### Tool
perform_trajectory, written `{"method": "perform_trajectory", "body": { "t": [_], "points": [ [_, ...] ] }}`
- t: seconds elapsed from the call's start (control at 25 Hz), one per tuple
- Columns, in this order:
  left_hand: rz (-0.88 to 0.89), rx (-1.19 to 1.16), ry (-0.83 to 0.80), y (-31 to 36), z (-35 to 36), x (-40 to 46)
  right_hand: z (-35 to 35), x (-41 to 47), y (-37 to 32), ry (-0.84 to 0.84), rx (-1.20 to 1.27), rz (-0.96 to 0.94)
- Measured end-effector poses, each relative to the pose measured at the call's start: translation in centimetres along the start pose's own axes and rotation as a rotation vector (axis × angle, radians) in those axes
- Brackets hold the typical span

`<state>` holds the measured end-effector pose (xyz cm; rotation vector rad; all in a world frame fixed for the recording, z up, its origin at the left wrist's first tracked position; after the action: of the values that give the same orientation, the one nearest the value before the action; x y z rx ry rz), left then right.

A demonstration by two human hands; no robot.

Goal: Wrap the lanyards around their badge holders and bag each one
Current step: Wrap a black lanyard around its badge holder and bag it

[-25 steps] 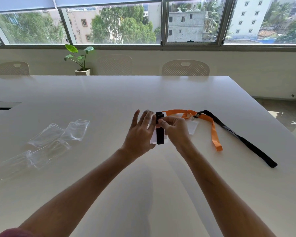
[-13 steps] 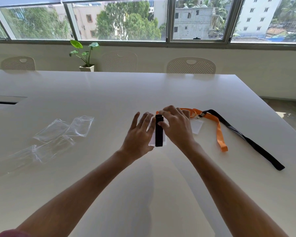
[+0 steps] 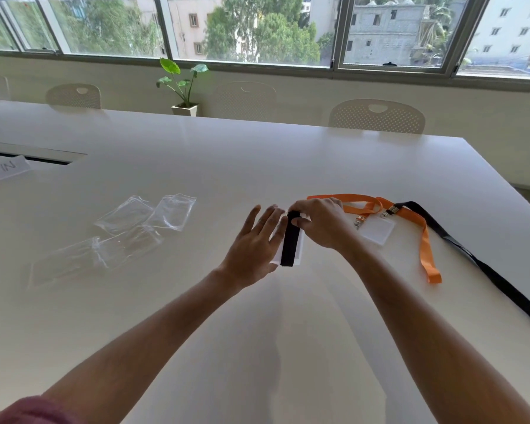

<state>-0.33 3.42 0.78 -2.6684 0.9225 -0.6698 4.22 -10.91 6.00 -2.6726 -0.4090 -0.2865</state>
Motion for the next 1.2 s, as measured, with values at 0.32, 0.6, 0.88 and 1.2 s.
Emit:
{"method": "perform_trajectory", "body": {
  "t": [0.32, 0.6, 0.88, 1.2],
  "points": [
    [-0.112, -0.013, -0.035, -3.8, 0.6, -4.1, 2.3, 2.5, -3.8, -0.026, 0.007, -0.034],
    [-0.379, -0.100, -0.108, -10.7, 2.2, -10.1, 3.6, 4.8, -6.9, -0.038, 0.057, -0.051],
    [-0.638, -0.228, -0.179, -18.4, 3.4, -17.2, 5.2, 6.2, -10.1, -0.053, 0.057, -0.072],
    [-0.744, -0.297, -0.416, -26.6, 4.3, -25.5, 7.0, 7.4, -14.4, -0.046, 0.071, -0.114]
  ]
}}
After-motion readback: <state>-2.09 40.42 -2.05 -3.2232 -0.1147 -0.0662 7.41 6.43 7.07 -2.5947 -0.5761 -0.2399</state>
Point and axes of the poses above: each hand's wrist, its own x-axis towards the middle knuckle, its own z-axis out of the palm, y = z × x, the point moved 4 cm from there along x, towards the middle knuckle, and after that the axes turned 7 degrees about z, right-handed, at the moved point
